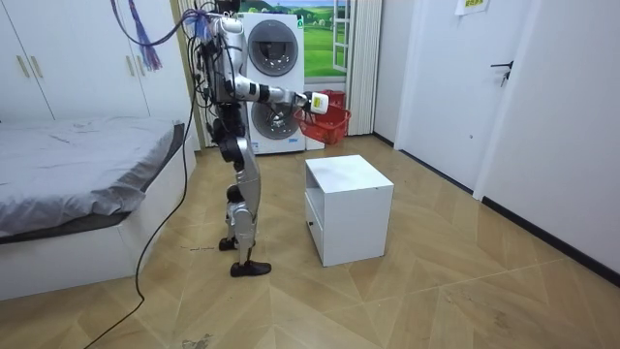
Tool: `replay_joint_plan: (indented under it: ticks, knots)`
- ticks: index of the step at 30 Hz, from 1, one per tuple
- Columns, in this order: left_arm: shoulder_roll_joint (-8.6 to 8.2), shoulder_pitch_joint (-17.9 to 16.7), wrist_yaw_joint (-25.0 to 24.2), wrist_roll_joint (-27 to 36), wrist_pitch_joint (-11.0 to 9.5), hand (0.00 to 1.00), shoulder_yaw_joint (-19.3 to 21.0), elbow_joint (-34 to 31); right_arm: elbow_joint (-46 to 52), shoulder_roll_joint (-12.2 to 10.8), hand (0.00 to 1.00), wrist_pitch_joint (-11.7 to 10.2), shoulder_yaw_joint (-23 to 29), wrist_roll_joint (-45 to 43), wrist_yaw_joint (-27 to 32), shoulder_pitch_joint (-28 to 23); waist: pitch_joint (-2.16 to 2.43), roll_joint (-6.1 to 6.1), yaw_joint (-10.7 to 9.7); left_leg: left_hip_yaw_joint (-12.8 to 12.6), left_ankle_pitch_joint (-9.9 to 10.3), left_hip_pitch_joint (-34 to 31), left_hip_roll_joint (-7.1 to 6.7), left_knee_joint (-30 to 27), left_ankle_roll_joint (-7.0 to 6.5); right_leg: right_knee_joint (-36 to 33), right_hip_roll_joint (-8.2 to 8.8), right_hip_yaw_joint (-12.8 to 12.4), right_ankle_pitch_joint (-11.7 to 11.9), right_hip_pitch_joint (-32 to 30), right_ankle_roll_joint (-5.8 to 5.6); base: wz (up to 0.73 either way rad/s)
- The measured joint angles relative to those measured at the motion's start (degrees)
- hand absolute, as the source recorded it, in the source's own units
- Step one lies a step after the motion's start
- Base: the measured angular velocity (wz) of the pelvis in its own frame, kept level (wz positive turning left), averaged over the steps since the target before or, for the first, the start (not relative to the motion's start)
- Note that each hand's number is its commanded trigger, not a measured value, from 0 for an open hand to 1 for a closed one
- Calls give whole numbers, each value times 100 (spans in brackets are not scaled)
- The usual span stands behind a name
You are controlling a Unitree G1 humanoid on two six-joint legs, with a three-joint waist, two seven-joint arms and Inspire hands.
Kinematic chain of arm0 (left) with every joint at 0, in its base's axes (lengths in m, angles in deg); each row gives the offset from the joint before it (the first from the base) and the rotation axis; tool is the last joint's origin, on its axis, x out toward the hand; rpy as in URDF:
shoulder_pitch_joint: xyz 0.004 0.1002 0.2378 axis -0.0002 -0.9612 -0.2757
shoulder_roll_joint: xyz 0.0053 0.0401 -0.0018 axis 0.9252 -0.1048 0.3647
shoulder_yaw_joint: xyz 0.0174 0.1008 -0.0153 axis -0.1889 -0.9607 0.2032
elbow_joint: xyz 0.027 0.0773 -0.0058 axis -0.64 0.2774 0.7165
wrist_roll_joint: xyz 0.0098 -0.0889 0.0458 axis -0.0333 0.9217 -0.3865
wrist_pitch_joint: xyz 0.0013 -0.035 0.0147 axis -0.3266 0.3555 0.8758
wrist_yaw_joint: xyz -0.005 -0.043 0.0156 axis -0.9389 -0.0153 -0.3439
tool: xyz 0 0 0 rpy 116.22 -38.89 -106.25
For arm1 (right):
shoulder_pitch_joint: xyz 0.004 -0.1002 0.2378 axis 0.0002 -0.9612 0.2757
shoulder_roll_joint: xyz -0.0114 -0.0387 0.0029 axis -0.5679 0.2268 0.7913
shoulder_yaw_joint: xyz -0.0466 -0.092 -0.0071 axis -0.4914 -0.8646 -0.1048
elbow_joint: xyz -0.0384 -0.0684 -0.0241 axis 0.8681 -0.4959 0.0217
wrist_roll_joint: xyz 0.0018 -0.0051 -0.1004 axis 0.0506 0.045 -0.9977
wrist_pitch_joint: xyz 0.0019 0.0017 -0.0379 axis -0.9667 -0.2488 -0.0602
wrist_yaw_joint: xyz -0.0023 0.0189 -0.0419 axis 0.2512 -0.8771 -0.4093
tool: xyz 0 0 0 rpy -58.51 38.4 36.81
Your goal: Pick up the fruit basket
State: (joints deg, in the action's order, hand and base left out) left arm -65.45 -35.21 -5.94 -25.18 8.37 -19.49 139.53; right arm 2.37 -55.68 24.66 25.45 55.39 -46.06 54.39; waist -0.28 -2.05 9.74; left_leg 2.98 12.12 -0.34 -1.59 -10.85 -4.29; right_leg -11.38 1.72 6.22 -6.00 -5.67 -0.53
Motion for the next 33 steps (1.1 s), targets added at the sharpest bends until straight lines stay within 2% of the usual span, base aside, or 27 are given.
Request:
replay_joint_plan:
  ticks: [3,8,13,16,22,23,27,33]
  knots:
    - [-23,0,-59,-17,32,0,38,0,12,-3,100,-12,1,3,4,11,-35,-63,-13,12,0,-3,-14,24,0,97,-18,30,1,50,-1,5]
    - [-23,35,-174,-42,137,0,42,-49,-39,-44,100,-15,9,-8,32,113,-38,-88,-59,31,0,-54,-16,36,0,96,13,182,2,46,-3,15]
    - [-22,181,-200,-237,243,0,43,-4,-351,-55,100,-28,7,-22,171,291,-42,-82,-8,31,0,-316,-26,-41,-1,75,37,260,5,-166,-7,8]
    - [-21,179,-211,-258,292,0,2,35,-720,-62,100,-33,10,-19,275,456,-66,-36,-29,17,0,-515,-26,-107,0,45,82,338,9,-336,-4,0]
    - [-19,180,-347,-243,346,0,-11,23,-1725,-64,100,-38,57,-1,665,945,-73,-13,17,-41,-20,-911,-24,-228,29,-39,92,334,44,-738,30,-2]
    - [-16,179,-413,-228,347,0,-15,42,-1952,-63,100,-80,58,114,734,1023,-88,9,11,-29,-20,-984,-24,-271,29,-32,91,348,57,-766,34,8]
    - [-14,185,-482,-180,335,0,-94,63,-2632,-43,100,-160,75,296,973,1334,-91,86,-14,18,-20,-1318,-40,-456,29,-87,125,462,67,-1023,41,13]
    - [-18,184,-543,-181,341,0,-131,77,-3185,-40,100,-215,230,422,1169,1482,-126,179,41,18,-25,-1646,-46,-528,37,-239,170,531,65,-1352,43,8]
